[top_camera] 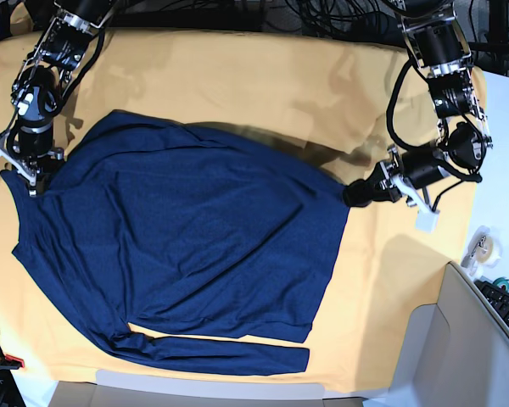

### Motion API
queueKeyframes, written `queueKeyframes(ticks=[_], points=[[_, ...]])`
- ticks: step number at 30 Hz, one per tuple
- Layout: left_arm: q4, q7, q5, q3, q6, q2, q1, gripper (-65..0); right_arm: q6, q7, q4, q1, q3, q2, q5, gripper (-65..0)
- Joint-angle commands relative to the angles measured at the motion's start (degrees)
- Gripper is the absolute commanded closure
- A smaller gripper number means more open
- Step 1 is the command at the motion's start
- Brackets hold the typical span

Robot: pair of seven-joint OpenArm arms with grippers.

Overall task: Fold the T-shirt properly
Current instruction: 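Pull both grippers back, dragging the shirt toward the robot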

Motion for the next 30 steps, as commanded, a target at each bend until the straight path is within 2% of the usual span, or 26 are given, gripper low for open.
queueKeyframes(ticks=[1,5,11,13,17,23,30], points=[[0.83,0.67,-1.78,-0.32,0.14,-0.81,-1.47,-2.5,0.75,0.7,0.83,1.23,0.17,0.71,0.1,0.0],[-3.12,0.67,-1.7,-0.23,0.14,-0.81,-5.43,-2.5,0.75,0.7,0.57,3.78,0.17,0.8,-0.78,0.0],[-8.84,0.67,-1.7,-0.15,0.14,-0.9,-9.3,-2.5,0.75,0.7,0.48,7.21,0.26,0.8,-8.61,-0.1],[-9.89,0.67,-1.7,0.03,0.14,-2.22,-10.27,-2.5,0.75,0.7,0.48,8.0,0.26,0.71,-10.01,-0.1],[-13.5,0.45,-1.7,-0.06,0.14,-4.16,-12.38,-2.5,0.75,0.79,-2.16,9.23,0.53,0.62,-10.45,0.0],[-14.73,-3.24,-1.7,0.03,0.14,-6.18,-13.17,-2.5,0.75,0.88,-4.35,9.58,3.69,0.36,-10.63,0.0],[-14.73,-3.77,-1.7,0.2,0.05,-5.91,-15.89,-2.5,0.75,0.88,-4.18,10.99,3.6,0.36,-10.63,0.0]])
